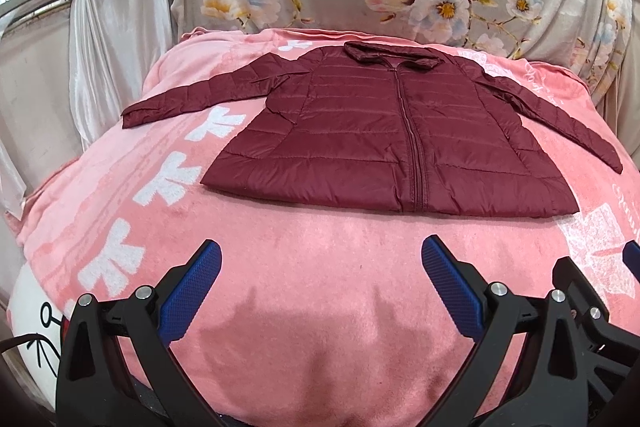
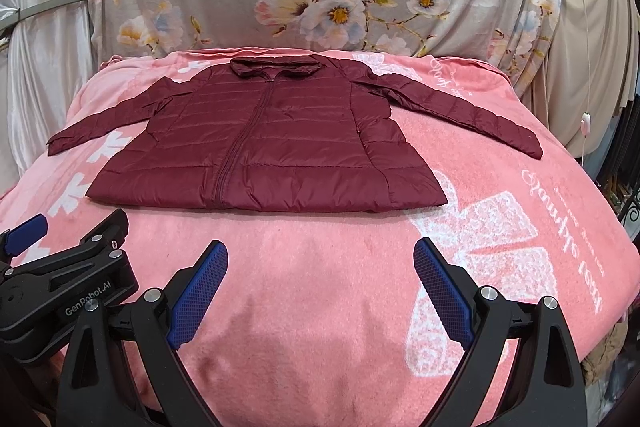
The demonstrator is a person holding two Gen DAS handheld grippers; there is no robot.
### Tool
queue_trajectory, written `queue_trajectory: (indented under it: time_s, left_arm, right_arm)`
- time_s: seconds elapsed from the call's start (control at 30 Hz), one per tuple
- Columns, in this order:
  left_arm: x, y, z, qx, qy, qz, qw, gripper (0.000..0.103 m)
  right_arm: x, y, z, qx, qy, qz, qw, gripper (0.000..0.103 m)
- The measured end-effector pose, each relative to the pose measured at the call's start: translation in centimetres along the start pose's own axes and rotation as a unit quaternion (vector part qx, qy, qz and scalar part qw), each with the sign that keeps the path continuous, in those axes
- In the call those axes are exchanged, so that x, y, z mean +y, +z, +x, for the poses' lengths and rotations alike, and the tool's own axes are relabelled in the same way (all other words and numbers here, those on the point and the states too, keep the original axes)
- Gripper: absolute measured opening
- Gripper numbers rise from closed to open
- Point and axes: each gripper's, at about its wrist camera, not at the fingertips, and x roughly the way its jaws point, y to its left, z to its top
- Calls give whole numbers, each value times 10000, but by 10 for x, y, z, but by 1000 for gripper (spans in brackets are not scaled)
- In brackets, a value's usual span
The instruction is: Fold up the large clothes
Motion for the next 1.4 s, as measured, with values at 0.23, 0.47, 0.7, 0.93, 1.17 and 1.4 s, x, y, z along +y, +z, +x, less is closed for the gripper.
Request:
queue_trajectory:
  time_s: [0.23, 0.47, 0.7, 0.93, 1.17, 1.4]
  left_arm:
    - [-2, -1, 1, -14, 17, 65, 10000, 98]
    - [-7, -2, -1, -68, 233, 174, 9996, 98]
    - [-8, 1, 1, -1, 284, 178, 9994, 98]
    - [-7, 2, 0, -41, 126, 185, 9997, 98]
    - [-10, 2, -3, -308, 126, 237, 9992, 98]
    - [-9, 3, 2, -150, 83, 215, 9996, 98]
  right_arm:
    - [0, -3, 2, 0, 13, 25, 10000, 92]
    - [0, -3, 2, 4, 12, 15, 10000, 92]
    - [0, -5, 4, -1, 2, 0, 10000, 92]
    - [-3, -5, 5, -25, -2, 1, 10000, 92]
    - [-5, 0, 3, -23, 10, 16, 10000, 92]
    - [-6, 0, 3, -22, 10, 19, 10000, 92]
